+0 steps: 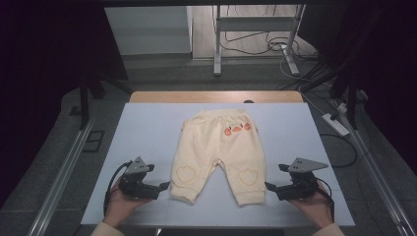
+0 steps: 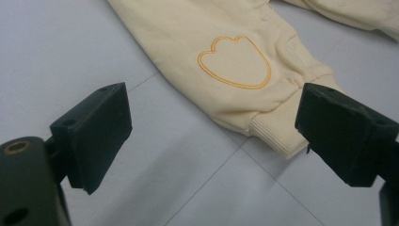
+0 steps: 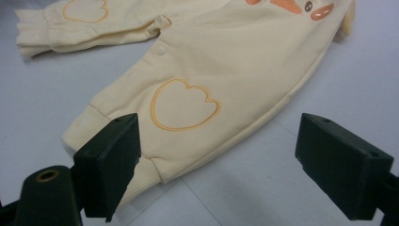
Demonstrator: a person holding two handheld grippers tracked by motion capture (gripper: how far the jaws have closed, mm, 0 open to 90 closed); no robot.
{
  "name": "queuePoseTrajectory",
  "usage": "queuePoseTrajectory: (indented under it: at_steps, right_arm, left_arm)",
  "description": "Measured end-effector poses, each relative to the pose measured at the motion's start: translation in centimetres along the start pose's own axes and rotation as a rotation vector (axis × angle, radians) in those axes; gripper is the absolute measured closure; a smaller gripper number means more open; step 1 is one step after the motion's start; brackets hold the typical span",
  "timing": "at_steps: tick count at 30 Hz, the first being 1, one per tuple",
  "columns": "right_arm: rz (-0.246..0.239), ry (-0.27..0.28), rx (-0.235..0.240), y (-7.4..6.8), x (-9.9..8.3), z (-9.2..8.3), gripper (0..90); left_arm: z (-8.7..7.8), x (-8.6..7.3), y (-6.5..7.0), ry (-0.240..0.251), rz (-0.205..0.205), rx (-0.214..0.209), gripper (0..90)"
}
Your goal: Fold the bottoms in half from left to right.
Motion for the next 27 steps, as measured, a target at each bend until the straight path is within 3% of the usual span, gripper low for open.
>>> queuePoseTrajectory:
  at_steps: [3, 10, 27]
  right_arm:
    - [0.042, 0.034, 0.04, -0.3, 0.6, -0.1, 14.9]
    - [-0.006, 0.025, 0.054, -1.7, 1.5, 0.7, 15.3]
    - [-0.032, 0.025, 0.109, -4.0, 3.4, 2.8, 15.6]
  left_arm:
    - [0.0, 0.0, 0.0, 0.0, 0.002, 0.002, 10.9]
    - [0.0, 0.1, -0.1, -0.002, 0.003, 0.006, 11.1]
    - [0.3, 0.1, -0.2, -0.005, -0.004, 0.004, 11.2]
Point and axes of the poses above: each handheld gripper's, and its own axes: z roughly forward along the jaws, x roughly out of its top, y roughly to its right, the point moved 5 cm from there along z, roughly forward along the jaws, and after that the axes turned 3 degrees about -z, right-handed, at the moved point
